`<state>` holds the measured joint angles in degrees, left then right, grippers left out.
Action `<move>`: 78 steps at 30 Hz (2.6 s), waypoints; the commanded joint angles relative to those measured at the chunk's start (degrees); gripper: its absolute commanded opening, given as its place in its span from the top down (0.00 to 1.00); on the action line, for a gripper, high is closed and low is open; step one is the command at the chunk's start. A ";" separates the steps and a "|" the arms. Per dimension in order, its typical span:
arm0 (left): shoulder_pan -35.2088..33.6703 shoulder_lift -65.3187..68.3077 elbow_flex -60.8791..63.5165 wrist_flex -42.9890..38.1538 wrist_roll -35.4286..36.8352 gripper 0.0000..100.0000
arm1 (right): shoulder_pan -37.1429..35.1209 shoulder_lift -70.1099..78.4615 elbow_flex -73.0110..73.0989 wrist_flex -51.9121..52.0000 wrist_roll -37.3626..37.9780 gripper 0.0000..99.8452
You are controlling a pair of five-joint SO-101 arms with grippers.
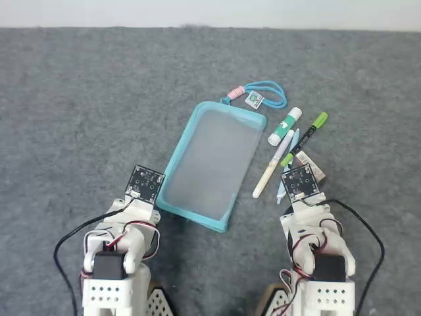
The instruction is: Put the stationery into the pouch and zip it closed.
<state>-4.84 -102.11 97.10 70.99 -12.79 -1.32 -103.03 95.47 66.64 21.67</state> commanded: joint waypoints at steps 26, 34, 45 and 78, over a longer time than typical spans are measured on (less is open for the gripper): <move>0.26 0.35 -0.40 0.26 -0.70 0.99 | -0.31 -0.57 0.97 -0.84 0.97 0.99; 0.26 0.35 -0.40 0.26 -0.70 0.99 | -0.31 -0.57 0.97 -0.84 0.97 0.99; 0.26 0.35 -0.40 0.26 -0.70 0.99 | -0.31 -0.57 0.97 -0.84 0.97 0.99; 0.62 0.35 -0.40 0.26 -0.62 0.99 | -0.48 -0.92 0.97 8.57 0.97 0.99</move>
<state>-4.75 -102.11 97.10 71.16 -12.79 -1.32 -103.12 95.47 74.73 21.67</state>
